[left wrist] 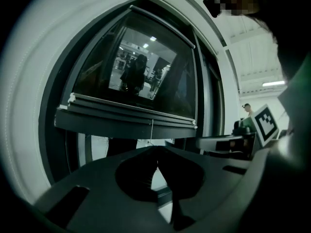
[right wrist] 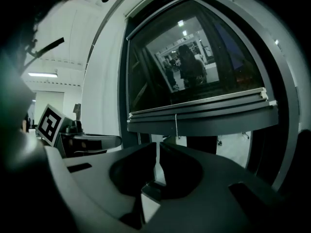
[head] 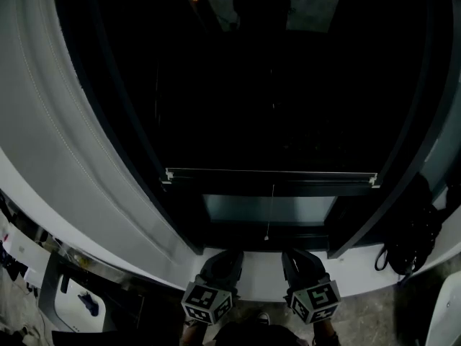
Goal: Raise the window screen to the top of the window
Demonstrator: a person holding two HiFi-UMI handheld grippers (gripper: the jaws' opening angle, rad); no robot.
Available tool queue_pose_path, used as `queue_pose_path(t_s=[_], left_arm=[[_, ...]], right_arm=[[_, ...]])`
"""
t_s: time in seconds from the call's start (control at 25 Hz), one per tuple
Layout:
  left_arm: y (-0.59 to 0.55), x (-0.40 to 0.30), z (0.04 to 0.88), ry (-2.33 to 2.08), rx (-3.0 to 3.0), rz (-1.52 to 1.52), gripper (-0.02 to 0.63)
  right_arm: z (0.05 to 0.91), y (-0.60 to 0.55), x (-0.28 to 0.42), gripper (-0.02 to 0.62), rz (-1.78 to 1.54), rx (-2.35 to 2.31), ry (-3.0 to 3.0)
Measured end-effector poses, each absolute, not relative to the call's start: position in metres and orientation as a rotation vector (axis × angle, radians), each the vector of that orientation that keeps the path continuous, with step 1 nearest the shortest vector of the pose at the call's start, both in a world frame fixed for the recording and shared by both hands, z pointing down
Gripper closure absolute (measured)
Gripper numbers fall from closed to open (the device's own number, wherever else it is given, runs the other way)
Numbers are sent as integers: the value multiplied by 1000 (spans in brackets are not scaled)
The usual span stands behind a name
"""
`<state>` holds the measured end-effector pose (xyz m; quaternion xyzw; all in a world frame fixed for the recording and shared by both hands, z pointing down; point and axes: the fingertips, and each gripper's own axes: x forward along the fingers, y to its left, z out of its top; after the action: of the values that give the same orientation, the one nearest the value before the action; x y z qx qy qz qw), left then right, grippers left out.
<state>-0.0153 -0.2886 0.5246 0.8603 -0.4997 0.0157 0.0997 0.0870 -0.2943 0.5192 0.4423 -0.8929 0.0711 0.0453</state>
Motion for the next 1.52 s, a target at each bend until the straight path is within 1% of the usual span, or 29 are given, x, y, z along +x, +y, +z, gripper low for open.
queue_pose_path(t_s=[0.16, 0.28, 0.48, 0.64, 0.72, 0.84, 1.0, 1.28, 1.44, 1.52], left_arm=[[-322, -30, 515, -1497, 2592, 130, 604], [-348, -42, 503, -1521, 2678, 281, 604], [-397, -67, 482, -1639, 2870, 725, 604], [-428, -89, 471, -1637, 2913, 1099, 600], [-442, -100, 468, -1622, 2904, 1264, 582], [-453, -112, 469, -1547, 2874, 1483, 580], [-459, -120, 473, -1444, 2856, 1682, 580], [-457, -117, 475, -1270, 2868, 1898, 577], [-456, -114, 479, -1163, 2880, 1895, 577], [-458, -112, 484, -1116, 2881, 1948, 572]], right_arm=[[505, -326, 96, 581, 125, 1349, -2701], [485, -351, 100, 581, -74, 1338, -2646], [465, -391, 100, 578, -416, 1226, -2458], [457, -420, 102, 543, -607, 1128, -2272], [455, -433, 102, 534, -665, 1084, -2215], [459, -444, 104, 534, -718, 1007, -2125], [467, -451, 109, 534, -749, 925, -2028], [469, -459, 107, 534, -717, 829, -1974], [473, -461, 101, 534, -711, 766, -1955], [474, -460, 101, 540, -674, 740, -1968]])
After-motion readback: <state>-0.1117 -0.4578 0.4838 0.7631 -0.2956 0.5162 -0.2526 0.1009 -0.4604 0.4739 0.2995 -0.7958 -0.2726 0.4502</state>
